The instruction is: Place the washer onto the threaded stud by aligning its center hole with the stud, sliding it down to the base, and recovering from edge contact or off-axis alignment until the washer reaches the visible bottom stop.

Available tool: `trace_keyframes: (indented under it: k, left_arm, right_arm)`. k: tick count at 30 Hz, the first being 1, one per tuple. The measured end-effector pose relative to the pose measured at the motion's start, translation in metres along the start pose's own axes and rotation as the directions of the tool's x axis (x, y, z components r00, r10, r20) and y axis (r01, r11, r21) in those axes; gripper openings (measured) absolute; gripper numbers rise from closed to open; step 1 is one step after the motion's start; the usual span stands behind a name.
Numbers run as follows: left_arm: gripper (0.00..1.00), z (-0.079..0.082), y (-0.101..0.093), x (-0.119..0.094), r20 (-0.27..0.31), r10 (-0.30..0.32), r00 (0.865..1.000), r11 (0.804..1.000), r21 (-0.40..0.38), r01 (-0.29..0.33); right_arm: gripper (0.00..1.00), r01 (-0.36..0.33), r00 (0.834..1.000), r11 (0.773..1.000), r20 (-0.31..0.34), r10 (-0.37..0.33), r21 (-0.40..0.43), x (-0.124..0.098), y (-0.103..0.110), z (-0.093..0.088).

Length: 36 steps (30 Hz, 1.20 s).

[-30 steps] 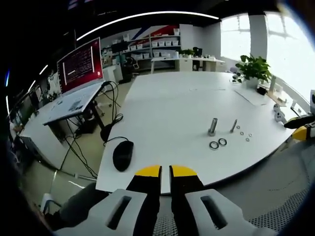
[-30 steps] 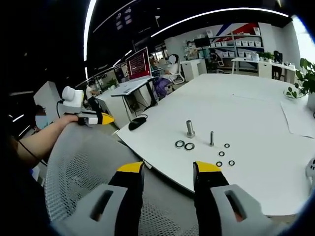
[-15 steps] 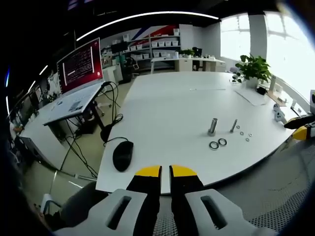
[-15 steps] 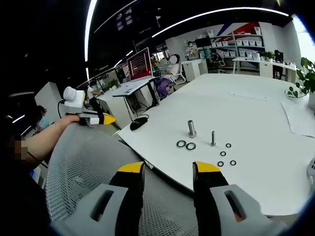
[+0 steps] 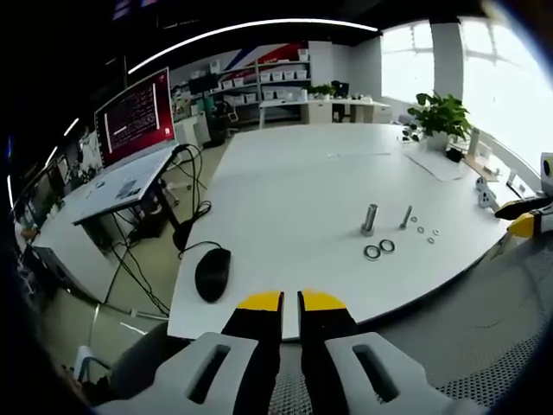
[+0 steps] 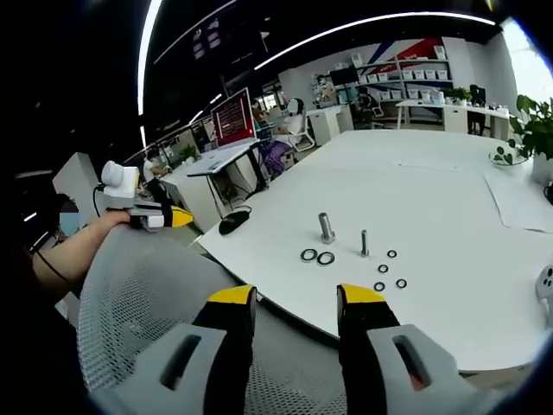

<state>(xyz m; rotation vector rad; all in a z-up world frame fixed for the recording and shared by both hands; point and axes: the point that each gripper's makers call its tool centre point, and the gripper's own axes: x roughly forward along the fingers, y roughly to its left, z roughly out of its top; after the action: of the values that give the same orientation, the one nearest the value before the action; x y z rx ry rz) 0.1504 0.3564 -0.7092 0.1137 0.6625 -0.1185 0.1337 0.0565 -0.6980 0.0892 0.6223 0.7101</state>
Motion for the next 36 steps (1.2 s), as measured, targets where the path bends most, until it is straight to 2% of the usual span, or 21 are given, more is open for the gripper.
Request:
trace_keyframes:
  k: [2,5,10,16,19,23,26,29,32,36]
  left_arm:
    - [0.04,-0.001,-0.001,0.0,-0.008,-0.008,1.0,1.0,0.011,0.008]
    - [0.04,-0.003,-0.003,0.0,-0.024,-0.018,1.0,0.999,0.027,0.019]
    - [0.05,-0.009,-0.009,0.001,-0.063,-0.061,0.996,0.996,0.059,0.065]
    - [0.04,-0.007,-0.014,0.002,-0.061,-0.127,0.99,0.991,0.029,0.129]
    - [0.04,-0.006,-0.014,0.004,-0.054,-0.145,0.988,0.988,0.047,0.147]
    - [0.04,-0.003,-0.008,0.005,-0.031,-0.147,0.989,0.989,0.014,0.147]
    - [0.04,-0.002,-0.009,0.005,-0.026,-0.14,0.99,0.99,0.032,0.14]
    - [0.04,-0.002,-0.007,0.005,-0.023,-0.135,0.991,0.991,0.023,0.135]
    - [0.04,-0.003,-0.006,0.006,-0.03,-0.128,0.991,0.992,0.02,0.128]
    - [0.04,-0.005,-0.005,0.007,-0.044,-0.12,0.992,0.993,0.019,0.121]
  right_arm:
    - [0.4,-0.001,1.0,1.0,-0.014,0.001,0.01,0.0,0.0,-0.003]
    - [0.39,-0.005,1.0,1.0,0.003,0.005,0.009,0.0,0.0,0.0]
    - [0.39,-0.002,1.0,1.0,-0.009,0.002,0.012,0.0,0.0,-0.002]
    - [0.39,-0.014,1.0,1.0,-0.027,0.015,0.019,0.001,0.0,-0.006]
    - [0.39,-0.014,0.999,1.0,-0.034,0.014,0.018,0.001,0.0,-0.007]
    - [0.39,-0.01,1.0,1.0,-0.024,0.011,0.025,0.001,0.0,-0.006]
    - [0.39,-0.009,0.999,1.0,-0.049,0.01,0.027,0.002,0.0,-0.009]
    - [0.39,-0.029,0.996,1.0,-0.083,0.03,0.006,0.004,0.004,-0.012]
    - [0.38,-0.02,0.992,1.0,-0.121,0.021,0.009,0.004,0.003,-0.017]
    - [0.39,-0.059,0.987,0.998,-0.15,0.061,0.016,0.006,0.008,-0.021]
